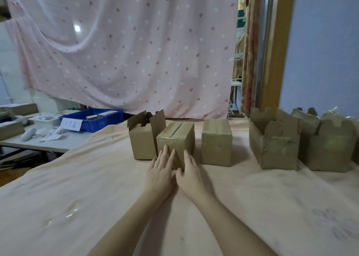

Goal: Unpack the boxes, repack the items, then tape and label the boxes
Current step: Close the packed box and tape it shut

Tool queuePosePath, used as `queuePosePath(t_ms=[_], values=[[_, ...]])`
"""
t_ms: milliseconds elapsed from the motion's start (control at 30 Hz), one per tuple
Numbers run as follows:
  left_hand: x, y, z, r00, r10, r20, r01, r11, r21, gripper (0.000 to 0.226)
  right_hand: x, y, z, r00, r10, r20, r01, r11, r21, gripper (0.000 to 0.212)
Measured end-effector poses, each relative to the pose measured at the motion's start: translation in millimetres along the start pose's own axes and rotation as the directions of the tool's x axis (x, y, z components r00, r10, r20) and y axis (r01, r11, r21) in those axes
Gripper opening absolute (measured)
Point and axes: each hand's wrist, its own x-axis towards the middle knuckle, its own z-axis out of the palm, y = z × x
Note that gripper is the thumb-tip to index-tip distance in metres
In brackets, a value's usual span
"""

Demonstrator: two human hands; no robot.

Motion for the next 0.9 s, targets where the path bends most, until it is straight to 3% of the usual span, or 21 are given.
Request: queuePosePath(t_ms=[67,200,467,600,667,733,900], values=[[5.0,2.6,3.0,0.998,0.005,0.060,-0.007,1.000,0.028,0.076,5.5,-1.7,3.0,1.000,0.020,0.023,-0.019,1.000,-0.017,0.069],[19.5,7.4,8.2,0.996,-0.001,0.086,-0.004,0.998,0.058,0.064,15.8,0.1,6.8,0.998,0.052,0.039,-0.052,0.999,-0.011,0.071],[40.1,19.9,20.5,0.996,-0.006,0.089,-0.001,0.997,0.073,0.063,28.8,6.7,-0.5,0.989,0.112,0.093,-0.114,0.993,0.009,0.064],[38.7,11.3,14.1,0.999,-0.023,-0.039,0.025,0.998,0.052,0.058,26.2,6.9,-4.0,0.991,0.119,0.062,-0.120,0.993,0.010,0.046],[39.5,2.0,10.3,0.965,-0.130,-0.226,0.134,0.991,0.003,0.039,24.1,5.4,-5.9,0.993,0.120,0.003,-0.120,0.991,-0.059,0.037],[40.3,-10.3,6.3,0.899,-0.311,-0.308,0.306,0.950,-0.067,0.035,22.2,1.2,-7.4,0.994,0.110,-0.023,-0.112,0.990,-0.090,0.033],[54.2,-37.3,-9.2,0.720,-0.685,-0.106,0.655,0.723,-0.220,0.081,20.0,-22.6,-1.8,0.998,0.046,0.036,-0.043,0.996,-0.078,0.031]])
